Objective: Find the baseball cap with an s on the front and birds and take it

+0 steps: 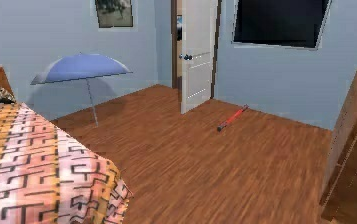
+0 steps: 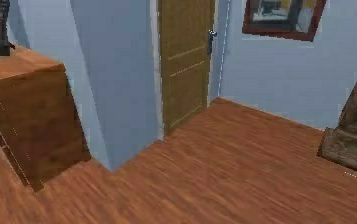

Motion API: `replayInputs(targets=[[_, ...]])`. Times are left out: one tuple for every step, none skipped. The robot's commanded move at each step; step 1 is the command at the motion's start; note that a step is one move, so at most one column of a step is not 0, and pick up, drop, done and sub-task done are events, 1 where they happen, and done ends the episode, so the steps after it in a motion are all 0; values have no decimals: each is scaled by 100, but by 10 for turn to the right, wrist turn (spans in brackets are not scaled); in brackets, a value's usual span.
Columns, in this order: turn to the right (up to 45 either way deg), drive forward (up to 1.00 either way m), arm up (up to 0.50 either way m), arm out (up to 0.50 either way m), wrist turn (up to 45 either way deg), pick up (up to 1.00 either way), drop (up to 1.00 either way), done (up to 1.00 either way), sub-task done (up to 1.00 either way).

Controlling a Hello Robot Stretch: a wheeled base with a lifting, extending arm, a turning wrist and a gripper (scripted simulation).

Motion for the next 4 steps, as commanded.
replayInputs(targets=[[0, 100, 0, 0, 0, 0, 0, 0, 0], [-30, 0, 0, 0, 0, 0, 0, 0, 0], [0, 100, 0, 0, 0, 0, 0, 0, 0], [0, 100, 0, 0, 0, 0, 0, 0, 0]])
